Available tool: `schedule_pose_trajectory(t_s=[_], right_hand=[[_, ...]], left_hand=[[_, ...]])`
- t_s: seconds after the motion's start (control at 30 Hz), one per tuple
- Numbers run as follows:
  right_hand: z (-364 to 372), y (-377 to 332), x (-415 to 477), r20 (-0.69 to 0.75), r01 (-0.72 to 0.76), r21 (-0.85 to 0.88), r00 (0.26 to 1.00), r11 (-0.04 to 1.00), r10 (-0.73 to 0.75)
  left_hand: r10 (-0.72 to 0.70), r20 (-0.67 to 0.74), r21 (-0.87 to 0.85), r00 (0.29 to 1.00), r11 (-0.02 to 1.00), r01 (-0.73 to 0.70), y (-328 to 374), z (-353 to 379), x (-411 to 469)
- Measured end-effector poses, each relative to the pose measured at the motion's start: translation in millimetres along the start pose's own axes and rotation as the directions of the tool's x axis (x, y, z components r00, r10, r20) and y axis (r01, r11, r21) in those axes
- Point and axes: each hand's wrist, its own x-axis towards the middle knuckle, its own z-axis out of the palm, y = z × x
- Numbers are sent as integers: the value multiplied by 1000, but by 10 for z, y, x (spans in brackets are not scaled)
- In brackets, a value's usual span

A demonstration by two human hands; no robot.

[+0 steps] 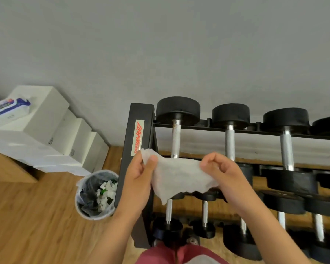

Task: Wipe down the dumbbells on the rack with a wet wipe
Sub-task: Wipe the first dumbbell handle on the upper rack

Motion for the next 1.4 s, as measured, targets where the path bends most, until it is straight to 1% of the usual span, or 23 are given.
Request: schedule_pose_trajectory(t_s=[0.13, 0.2, 0.27, 0.33, 0.37, 0.43, 0.5, 0.57, 0.63, 0.7, 0.8, 0.87, 0.9, 0.97, 1.0, 1.03, 1.07, 1.1, 1.17, 1.23, 1.33, 1.4], right_hand=[[-180, 2, -13, -65, 18, 14, 998, 1000, -17], [-257, -15, -40, -59, 46, 8, 997, 999, -45], [-342, -20, -47, -48, 58, 48, 997, 997, -56], [-390, -56, -40, -24, 36, 82, 999, 996, -34], [-395, -80, -39, -6, 21, 60, 1000, 998, -21], [-391, -93, -16, 52, -15, -79, 998, 997, 19], [-330, -100, 7, 158, -58, -189, 983, 980, 88], [-230, -76, 23, 292, -93, -238, 942, 967, 163], [-143, -18, 39, 414, -77, -283, 889, 956, 195], [-94, 16, 41, 465, -87, -245, 863, 966, 196], [-159, 69, 47, 459, -100, -115, 877, 988, 142], [-252, 66, 50, 464, -87, -79, 878, 993, 114], [-291, 58, 49, 493, -103, -72, 861, 992, 126], [-321, 51, 54, 567, -161, -113, 800, 980, 197], [-304, 52, 58, 590, -165, -172, 772, 971, 236], [-262, 68, 57, 596, -139, -240, 760, 961, 258], [-202, 110, 64, 586, -88, -306, 767, 948, 260], [-129, 156, 78, 558, -34, -366, 792, 930, 248], [-6, 209, 98, 481, 0, -427, 847, 904, 227], [31, 220, 113, 410, -23, -422, 887, 906, 214], [-57, 238, 148, 280, 4, -440, 951, 898, 133], [-110, 218, 156, 180, -19, -397, 979, 918, 98]], left_hand=[[89, -27, 53, 996, 995, -87, 67, 82, 21], [107, -2, 47, 994, 993, -107, 123, 125, 37], [107, 33, 40, 994, 993, -109, 165, 169, 54], [122, 82, 63, 989, 990, -127, 195, 199, 66], [125, 103, 70, 987, 989, -133, 209, 212, 70], [147, 135, 90, 980, 983, -160, 220, 226, 75], [189, 159, 140, 969, 967, -212, 220, 230, 81], [207, 183, 170, 961, 956, -239, 240, 241, 72], [209, 202, 183, 957, 952, -247, 262, 258, 49], [222, 188, 247, 957, 932, -265, 252, 255, 44], [235, 145, 375, 961, 886, -273, 203, 173, 53], [232, 91, 406, 968, 879, -249, 182, 104, 57], [224, 57, 396, 973, 889, -228, 183, 75, 61], [225, 6, 353, 974, 911, -213, 201, 43, 79], [237, -8, 343, 971, 913, -220, 221, 43, 92], [248, -12, 346, 969, 910, -228, 242, 52, 104], [253, -9, 352, 967, 906, -234, 261, 67, 109], [252, -1, 356, 968, 904, -235, 274, 88, 113], [238, 10, 353, 971, 908, -226, 284, 124, 116], [227, -15, 346, 974, 915, -208, 283, 111, 133], [217, -103, 345, 971, 923, -170, 294, 7, 158], [208, -149, 348, 967, 926, -146, 281, -47, 149]])
